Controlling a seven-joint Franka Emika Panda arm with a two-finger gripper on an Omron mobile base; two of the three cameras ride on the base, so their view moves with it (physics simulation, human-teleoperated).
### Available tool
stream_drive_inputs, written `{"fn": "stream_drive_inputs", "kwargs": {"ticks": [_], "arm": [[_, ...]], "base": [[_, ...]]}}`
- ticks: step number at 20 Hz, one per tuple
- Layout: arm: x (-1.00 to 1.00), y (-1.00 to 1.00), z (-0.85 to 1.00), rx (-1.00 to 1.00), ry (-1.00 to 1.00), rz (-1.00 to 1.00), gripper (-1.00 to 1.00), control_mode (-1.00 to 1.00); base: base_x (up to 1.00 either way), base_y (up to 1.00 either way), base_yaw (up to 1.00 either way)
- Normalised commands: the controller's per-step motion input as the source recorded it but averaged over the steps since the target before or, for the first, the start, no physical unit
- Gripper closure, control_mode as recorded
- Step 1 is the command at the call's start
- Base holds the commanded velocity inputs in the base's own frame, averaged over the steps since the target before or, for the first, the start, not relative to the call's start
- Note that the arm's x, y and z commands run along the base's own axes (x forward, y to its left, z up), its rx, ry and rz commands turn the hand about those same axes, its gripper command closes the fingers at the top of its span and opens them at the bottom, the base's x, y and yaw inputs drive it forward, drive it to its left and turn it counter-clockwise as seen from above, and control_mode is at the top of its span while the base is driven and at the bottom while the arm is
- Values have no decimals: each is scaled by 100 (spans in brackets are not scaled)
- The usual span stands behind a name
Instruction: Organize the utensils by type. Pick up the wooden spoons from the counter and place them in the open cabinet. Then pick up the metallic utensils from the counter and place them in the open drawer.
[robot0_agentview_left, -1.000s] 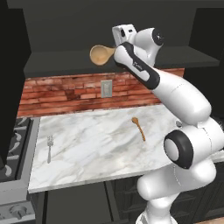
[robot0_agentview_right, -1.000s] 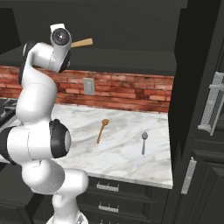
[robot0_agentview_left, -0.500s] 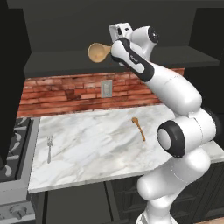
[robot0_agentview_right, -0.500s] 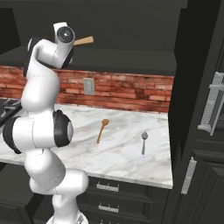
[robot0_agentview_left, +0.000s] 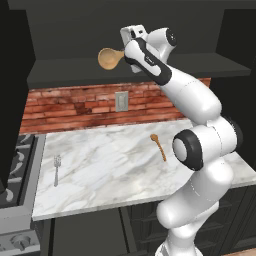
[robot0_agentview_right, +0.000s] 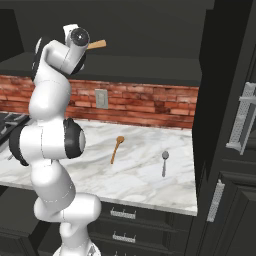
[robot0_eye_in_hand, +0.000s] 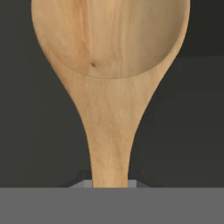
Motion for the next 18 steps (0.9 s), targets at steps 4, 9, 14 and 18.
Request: {"fn": "stream_drive_inputs", "kwargs": {"ticks": [4, 9, 14, 18], "arm": [[14, 15, -24, 0, 0, 4, 100, -100], [11, 10, -25, 0, 0, 4, 100, -100], [17, 8, -23, 0, 0, 3, 100, -100], [14, 14, -28, 0, 2, 2, -100, -100]], "base": [[0, 0, 0], [0, 0, 0], [0, 0, 0], [0, 0, 0]]}}
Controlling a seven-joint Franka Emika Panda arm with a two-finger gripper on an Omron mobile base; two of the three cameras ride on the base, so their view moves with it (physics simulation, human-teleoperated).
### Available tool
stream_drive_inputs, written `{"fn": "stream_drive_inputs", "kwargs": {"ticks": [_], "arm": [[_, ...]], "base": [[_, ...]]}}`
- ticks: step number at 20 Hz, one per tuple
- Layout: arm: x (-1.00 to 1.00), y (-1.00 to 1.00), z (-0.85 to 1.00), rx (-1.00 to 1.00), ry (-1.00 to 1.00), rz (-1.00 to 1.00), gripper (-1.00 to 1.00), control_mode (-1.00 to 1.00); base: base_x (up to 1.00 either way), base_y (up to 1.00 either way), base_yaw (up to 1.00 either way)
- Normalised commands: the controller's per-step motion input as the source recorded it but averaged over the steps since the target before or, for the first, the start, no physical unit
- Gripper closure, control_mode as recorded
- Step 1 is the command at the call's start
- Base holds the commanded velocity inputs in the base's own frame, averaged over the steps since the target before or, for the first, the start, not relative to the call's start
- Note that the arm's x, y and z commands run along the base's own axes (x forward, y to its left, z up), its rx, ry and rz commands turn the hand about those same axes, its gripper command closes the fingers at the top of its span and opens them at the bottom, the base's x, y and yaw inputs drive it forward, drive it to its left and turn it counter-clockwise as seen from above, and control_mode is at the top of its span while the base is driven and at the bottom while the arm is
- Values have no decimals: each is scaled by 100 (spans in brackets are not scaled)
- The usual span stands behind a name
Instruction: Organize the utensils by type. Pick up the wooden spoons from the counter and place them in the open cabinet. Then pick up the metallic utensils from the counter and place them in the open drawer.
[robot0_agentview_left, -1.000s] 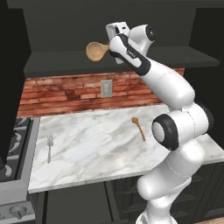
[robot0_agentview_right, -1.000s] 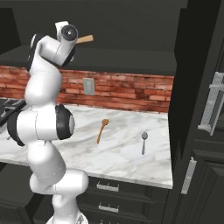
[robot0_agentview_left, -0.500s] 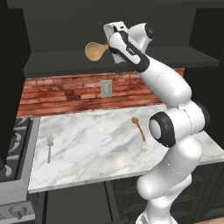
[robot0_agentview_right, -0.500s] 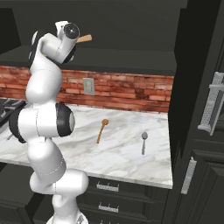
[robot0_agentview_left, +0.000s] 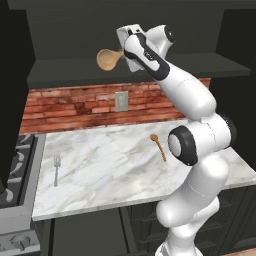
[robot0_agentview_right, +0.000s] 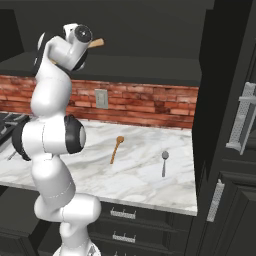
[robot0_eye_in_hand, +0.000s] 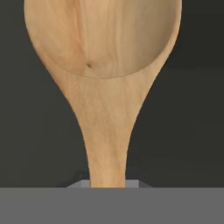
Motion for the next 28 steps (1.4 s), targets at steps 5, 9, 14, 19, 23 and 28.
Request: {"fn": "stream_drive_inputs", "kwargs": {"ticks": [5, 9, 14, 19, 23, 28], "arm": [[10, 2, -25, 0, 6, 1, -100, -100], [4, 0, -22, 0, 9, 1, -100, -100], [-4, 0, -23, 0, 6, 4, -100, -100], [-25, 0, -23, 0, 0, 6, -100, -100], [-16, 0, -18, 0, 0, 5, -100, -100], [0, -4, -7, 0, 0, 0, -100, -100]], "base": [[0, 0, 0], [0, 0, 0], [0, 0, 0], [0, 0, 0], [0, 0, 0], [0, 0, 0]]}}
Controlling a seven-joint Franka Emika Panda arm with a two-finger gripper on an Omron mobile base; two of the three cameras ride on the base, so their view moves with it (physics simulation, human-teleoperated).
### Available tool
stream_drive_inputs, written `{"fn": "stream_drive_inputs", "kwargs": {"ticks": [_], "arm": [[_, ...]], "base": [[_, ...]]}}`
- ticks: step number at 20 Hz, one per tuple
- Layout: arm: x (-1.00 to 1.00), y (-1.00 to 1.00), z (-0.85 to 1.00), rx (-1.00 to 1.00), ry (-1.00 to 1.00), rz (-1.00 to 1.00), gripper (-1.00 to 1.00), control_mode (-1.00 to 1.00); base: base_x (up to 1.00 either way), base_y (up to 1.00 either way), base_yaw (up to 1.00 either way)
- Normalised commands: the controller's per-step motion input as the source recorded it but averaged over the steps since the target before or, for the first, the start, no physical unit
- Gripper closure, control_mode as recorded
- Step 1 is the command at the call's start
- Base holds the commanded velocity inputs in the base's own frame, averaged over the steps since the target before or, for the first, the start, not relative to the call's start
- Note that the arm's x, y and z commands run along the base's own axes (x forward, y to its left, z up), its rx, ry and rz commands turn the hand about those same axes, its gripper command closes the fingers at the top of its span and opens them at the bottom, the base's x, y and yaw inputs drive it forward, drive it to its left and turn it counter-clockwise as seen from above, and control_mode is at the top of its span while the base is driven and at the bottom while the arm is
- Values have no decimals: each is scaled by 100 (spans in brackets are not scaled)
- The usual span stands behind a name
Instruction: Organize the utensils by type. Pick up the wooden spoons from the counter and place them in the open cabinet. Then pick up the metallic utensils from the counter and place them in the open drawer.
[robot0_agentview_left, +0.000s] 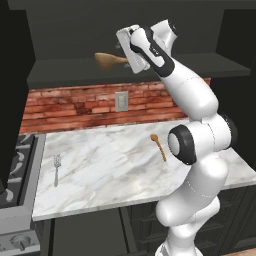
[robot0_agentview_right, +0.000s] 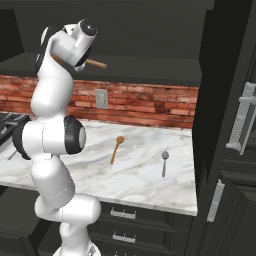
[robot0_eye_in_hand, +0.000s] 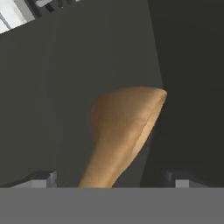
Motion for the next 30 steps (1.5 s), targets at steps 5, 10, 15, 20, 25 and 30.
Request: {"fn": "stream_drive_inputs", "kwargs": {"ticks": [5, 10, 15, 20, 25, 30], "arm": [[1, 0, -2, 0, 0, 0, -100, -100], [-12, 0, -9, 0, 0, 0, -100, -100], [-39, 2, -8, 0, -4, 0, -100, -100], [-52, 0, -6, 0, -6, 0, -100, -100], [-53, 0, -4, 0, -5, 0, -100, -100], [-68, 0, -7, 0, -1, 0, -100, -100]], "base": [[0, 0, 0], [0, 0, 0], [0, 0, 0], [0, 0, 0], [0, 0, 0], [0, 0, 0]]}}
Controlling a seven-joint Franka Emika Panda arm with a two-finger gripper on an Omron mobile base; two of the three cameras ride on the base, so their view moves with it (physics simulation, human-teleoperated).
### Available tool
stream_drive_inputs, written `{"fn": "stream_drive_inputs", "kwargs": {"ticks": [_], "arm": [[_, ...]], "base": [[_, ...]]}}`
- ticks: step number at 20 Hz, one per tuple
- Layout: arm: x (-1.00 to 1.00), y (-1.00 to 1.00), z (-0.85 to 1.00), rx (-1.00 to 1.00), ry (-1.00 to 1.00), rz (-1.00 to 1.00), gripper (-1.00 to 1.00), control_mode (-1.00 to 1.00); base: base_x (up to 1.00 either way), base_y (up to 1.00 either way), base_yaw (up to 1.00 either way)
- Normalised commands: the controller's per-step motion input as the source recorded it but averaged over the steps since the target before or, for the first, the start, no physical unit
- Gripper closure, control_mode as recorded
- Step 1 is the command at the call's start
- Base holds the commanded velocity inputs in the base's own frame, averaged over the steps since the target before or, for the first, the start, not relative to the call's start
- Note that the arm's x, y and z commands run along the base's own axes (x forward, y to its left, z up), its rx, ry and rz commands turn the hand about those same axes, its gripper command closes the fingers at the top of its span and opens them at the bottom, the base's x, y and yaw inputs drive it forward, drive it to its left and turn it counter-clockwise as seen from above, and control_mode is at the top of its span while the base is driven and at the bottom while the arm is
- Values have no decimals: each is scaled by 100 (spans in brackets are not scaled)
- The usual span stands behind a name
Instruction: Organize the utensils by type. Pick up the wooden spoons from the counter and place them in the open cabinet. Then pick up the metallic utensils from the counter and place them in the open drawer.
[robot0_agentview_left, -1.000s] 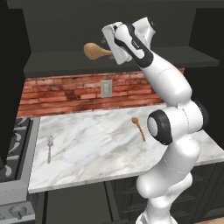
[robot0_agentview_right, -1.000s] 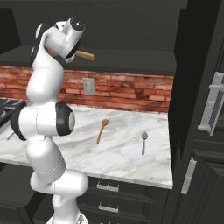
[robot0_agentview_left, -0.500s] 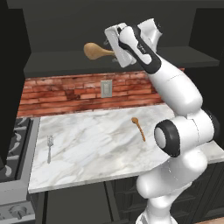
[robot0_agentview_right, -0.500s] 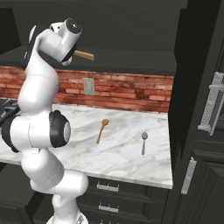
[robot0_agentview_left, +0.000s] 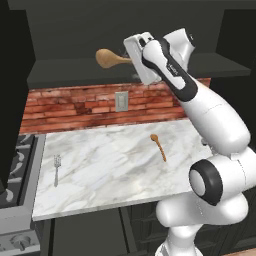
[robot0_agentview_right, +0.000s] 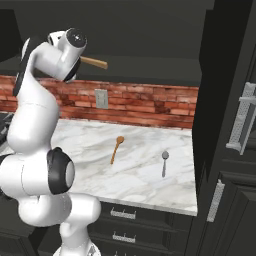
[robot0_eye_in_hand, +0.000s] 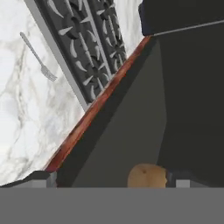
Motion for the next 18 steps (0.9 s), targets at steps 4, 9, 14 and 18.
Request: {"fn": "stream_drive_inputs", "kwargs": {"ticks": [4, 9, 14, 18], "arm": [[-63, 0, -1, 0, 0, -2, -100, -100], [-70, -9, 0, 5, 11, -12, -100, -100], [-80, -8, -4, 3, 9, -32, -100, -100], [-74, -8, -6, 10, 17, -46, -100, -100]], "base": [[0, 0, 0], [0, 0, 0], [0, 0, 0], [0, 0, 0]]}}
